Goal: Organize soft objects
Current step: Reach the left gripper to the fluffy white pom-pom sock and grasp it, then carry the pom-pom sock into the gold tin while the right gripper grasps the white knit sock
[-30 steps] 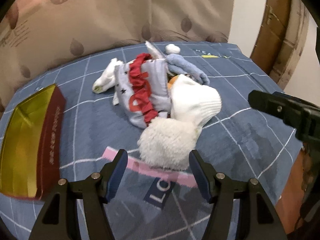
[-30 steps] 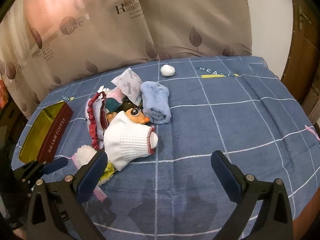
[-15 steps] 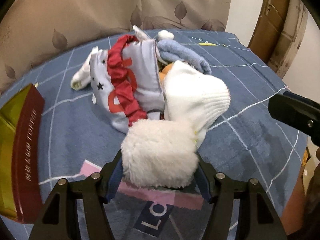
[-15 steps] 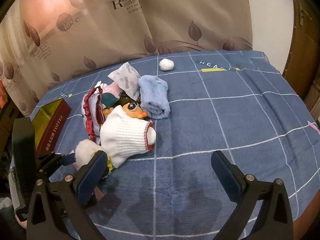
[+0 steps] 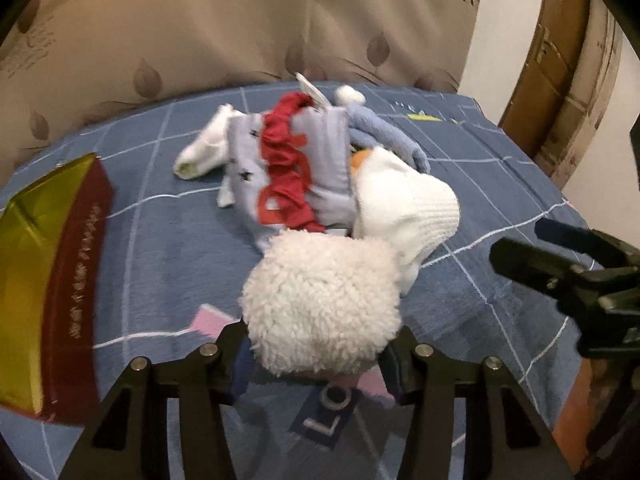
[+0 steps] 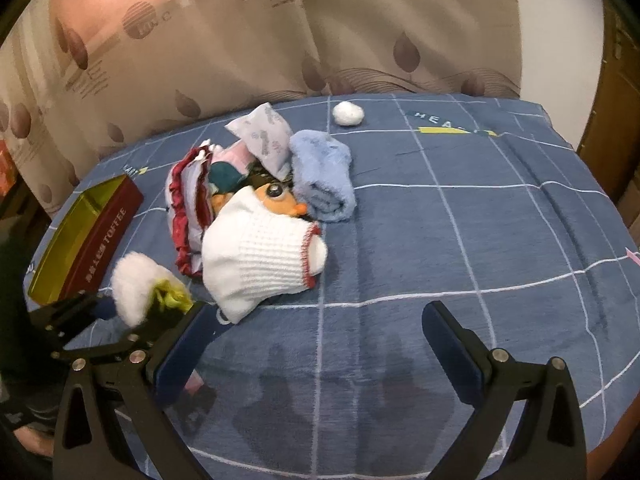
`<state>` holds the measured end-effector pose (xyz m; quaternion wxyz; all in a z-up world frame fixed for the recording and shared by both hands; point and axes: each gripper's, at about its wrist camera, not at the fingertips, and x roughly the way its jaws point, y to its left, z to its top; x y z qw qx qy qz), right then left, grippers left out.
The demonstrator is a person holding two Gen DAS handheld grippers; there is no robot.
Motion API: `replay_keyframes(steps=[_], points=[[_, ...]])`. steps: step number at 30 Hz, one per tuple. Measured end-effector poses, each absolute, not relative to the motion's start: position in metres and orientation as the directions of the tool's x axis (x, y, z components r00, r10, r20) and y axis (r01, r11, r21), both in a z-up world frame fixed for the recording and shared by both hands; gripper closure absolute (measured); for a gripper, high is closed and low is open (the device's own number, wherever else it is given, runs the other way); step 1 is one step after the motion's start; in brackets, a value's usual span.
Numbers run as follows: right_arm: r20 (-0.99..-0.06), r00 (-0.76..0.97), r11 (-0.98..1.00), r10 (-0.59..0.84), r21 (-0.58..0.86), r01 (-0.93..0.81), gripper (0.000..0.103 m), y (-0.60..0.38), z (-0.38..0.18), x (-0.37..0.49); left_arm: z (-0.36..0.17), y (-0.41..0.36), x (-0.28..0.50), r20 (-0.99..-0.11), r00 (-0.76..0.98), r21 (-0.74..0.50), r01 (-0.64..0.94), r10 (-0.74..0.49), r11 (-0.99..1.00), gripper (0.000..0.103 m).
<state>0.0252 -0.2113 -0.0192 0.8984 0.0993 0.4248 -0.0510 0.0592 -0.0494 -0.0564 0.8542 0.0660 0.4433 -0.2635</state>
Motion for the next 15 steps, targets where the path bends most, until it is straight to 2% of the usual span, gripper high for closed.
replay_keyframes(steps=[15], points=[[-0.784,0.621,0.985,0.012,0.116,0.128,0.0,-0.187,-0.037,0.06,-0.015,0.031,0.063,-0.769,0.589,-0.028,0.357,-0.249,0.934,0.051]])
